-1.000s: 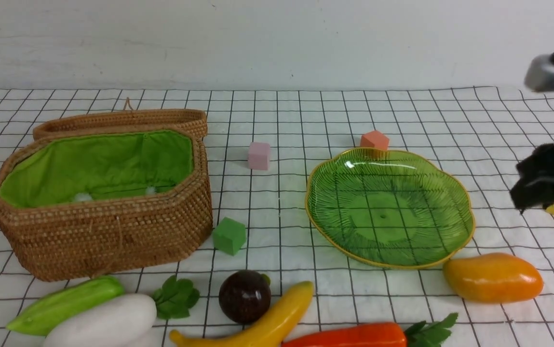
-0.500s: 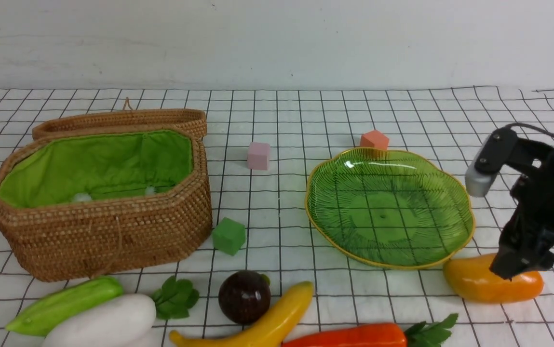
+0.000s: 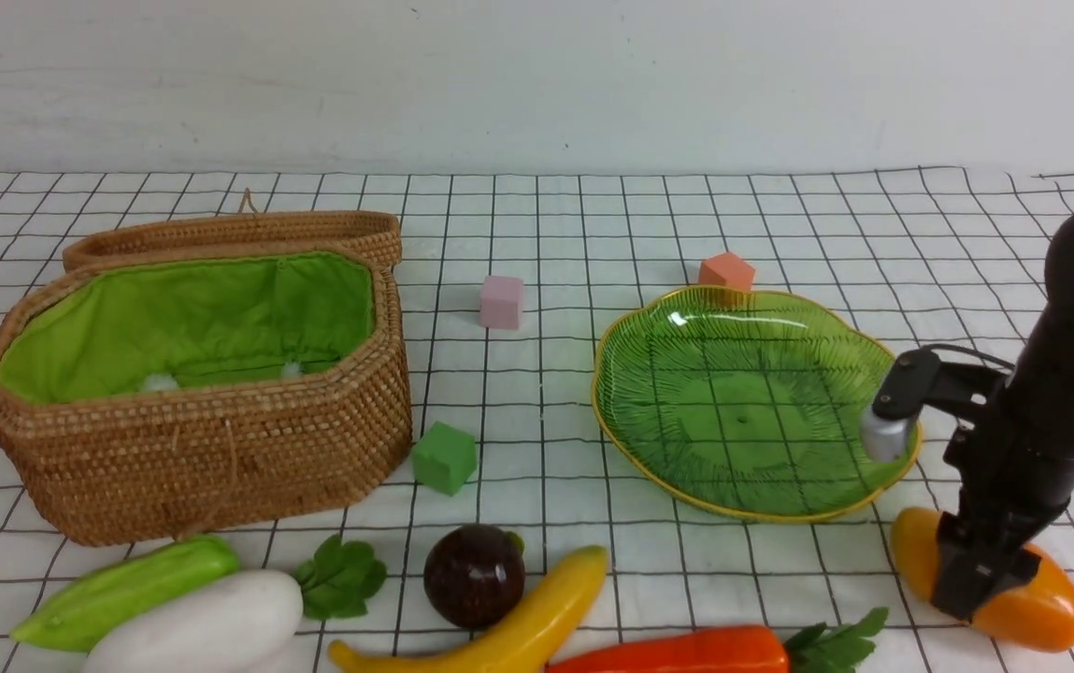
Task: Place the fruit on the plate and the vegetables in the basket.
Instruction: Use the right arm to grab a mango and put it into the right plate, then use the right arm to grab a carrot and put it into the left basket
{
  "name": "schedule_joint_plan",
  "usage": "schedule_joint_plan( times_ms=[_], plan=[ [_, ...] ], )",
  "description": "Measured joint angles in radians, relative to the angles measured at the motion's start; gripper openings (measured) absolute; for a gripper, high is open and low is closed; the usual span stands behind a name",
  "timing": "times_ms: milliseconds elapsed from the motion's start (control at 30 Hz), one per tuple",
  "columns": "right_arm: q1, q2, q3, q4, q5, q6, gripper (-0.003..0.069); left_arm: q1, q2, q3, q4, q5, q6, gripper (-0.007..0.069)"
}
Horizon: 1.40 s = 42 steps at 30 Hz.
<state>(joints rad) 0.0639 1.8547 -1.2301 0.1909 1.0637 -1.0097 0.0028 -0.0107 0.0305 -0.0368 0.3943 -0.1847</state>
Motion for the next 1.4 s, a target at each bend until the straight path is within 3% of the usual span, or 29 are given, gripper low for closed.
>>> schedule_joint_plan(
  times_ms=[200, 333, 533, 633, 933, 1033, 1100, 1300, 1400],
  plan=[
    [0.000, -0.097, -0.077, 0.024, 0.116, 0.025, 0.0582, 0.000, 0.000, 0.000, 0.000, 0.000, 0.000, 0.0239],
    [0.000, -0.142, -0.192, 0.159, 0.146, 0.079, 0.0582, 0.000, 0.000, 0.000, 0.000, 0.000, 0.000, 0.0239],
    [0.002, -0.088, -0.243, 0.555, -0.209, 0.118, 0.0582, 0.000, 0.000, 0.000, 0.000, 0.000, 0.000, 0.0239],
    [0.002, -0.022, -0.244, 0.625, -0.340, 0.124, 0.0582, 0.000, 0.000, 0.000, 0.000, 0.000, 0.000, 0.0239],
    [0.002, 0.125, -0.244, 0.642, -0.417, 0.125, 0.0592, 0.000, 0.000, 0.000, 0.000, 0.000, 0.000, 0.0239],
    [0.002, 0.118, -0.244, 0.641, -0.407, 0.125, 0.0666, 0.000, 0.000, 0.000, 0.000, 0.000, 0.000, 0.0239],
    [0.002, 0.106, -0.244, 0.626, -0.395, 0.125, 0.0678, 0.000, 0.000, 0.000, 0.000, 0.000, 0.000, 0.0239],
    [0.002, -0.033, -0.244, 0.496, -0.236, 0.127, 0.0647, 0.000, 0.000, 0.000, 0.000, 0.000, 0.000, 0.0239],
    [0.024, -0.180, -0.245, 0.457, 0.022, 0.107, 0.0596, 0.000, 0.000, 0.000, 0.000, 0.000, 0.000, 0.0239]
  ],
)
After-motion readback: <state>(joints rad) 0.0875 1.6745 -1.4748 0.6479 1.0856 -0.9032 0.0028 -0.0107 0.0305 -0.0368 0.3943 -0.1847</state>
